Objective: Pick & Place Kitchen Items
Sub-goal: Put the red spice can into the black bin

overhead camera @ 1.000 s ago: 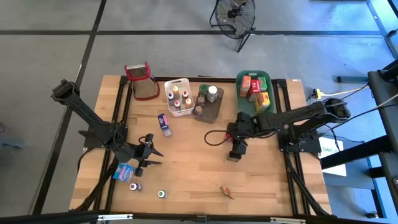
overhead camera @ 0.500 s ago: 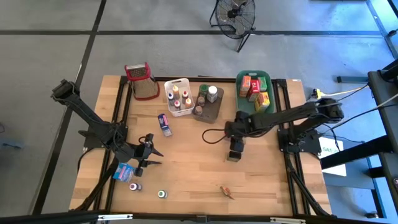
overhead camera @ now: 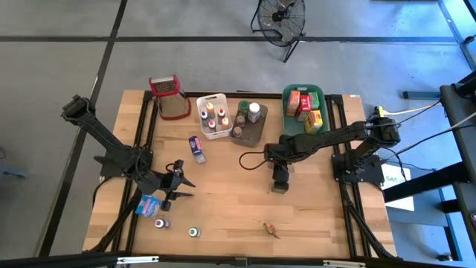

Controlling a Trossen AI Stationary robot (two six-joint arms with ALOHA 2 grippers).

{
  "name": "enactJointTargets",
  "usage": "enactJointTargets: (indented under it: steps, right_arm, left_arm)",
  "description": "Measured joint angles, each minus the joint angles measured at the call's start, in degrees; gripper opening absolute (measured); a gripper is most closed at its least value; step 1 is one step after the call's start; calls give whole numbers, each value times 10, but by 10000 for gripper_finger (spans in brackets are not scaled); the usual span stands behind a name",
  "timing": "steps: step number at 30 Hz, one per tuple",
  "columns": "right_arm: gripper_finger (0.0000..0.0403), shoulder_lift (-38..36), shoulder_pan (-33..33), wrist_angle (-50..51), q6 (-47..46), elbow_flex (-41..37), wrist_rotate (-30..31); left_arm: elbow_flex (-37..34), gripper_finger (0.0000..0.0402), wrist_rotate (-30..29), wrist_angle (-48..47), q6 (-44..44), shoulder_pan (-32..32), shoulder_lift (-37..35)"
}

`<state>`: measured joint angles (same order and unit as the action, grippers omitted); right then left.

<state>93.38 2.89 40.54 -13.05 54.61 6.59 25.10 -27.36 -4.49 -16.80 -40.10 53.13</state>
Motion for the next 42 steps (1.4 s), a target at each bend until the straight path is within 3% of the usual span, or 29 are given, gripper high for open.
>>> enactJointTargets:
  steps: [8,17,29,35,42]
  right_arm:
    - [203,-3,-11,-2,-9,0,-43]
    - [203,-7,-10,-2,-23,16,-49]
    - [203,-12,-21,136,41,237,-42]
    - [203,-12,-78,124,120,307,-28]
    - [203,20,-168,92,179,311,-83]
  left_arm:
    - [0,143,0,0,0,0,0]
    - [0,143,0,0,0,0,0]
    - [0,143,0,0,0,0,0]
    - [0,143,0,0,0,0,0]
    - [0,143,0,0,0,0,0]
